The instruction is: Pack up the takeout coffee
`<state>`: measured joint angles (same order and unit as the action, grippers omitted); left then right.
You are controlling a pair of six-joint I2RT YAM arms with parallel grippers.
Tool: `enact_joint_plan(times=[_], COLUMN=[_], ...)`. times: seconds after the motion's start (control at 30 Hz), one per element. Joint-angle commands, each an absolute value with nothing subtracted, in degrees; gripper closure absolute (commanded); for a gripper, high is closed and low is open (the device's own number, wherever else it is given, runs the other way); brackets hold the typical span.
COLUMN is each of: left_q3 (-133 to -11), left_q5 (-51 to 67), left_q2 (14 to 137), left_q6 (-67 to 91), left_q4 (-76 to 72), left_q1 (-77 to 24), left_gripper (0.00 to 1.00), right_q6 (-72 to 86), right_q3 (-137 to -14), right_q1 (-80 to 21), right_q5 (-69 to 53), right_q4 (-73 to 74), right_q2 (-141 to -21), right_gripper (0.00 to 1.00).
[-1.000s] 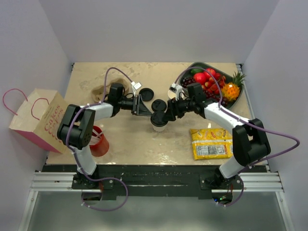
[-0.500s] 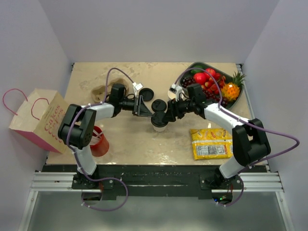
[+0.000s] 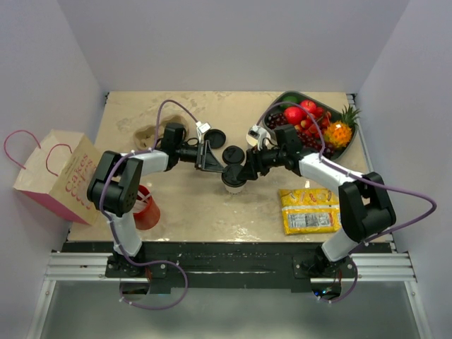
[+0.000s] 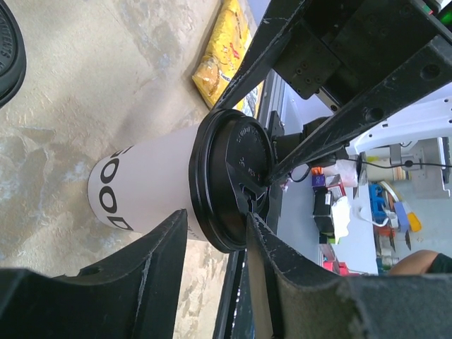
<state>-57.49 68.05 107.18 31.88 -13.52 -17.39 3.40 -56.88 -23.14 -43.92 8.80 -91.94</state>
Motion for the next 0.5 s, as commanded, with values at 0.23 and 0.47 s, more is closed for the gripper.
enact_joint_plan(times=[0.23, 0.47], left_q3=[-57.9, -58.3], left_q5=[69.7, 70.9], left_q2=[108.7, 108.5], left_q6=[34.4, 36.2], left_q4=[-19.4, -20.8], left_q1=[-17.6, -17.6], left_gripper=[0.57, 0.57], right_q6=[1.4, 4.6], right_q3=[-52.9, -55.4], right_q1=[-23.3, -22.8], right_q5=[-54.7, -59.1], right_q4=[2.6, 3.5], right_q2=[-95.2, -95.3], right_gripper=[0.4, 0.36])
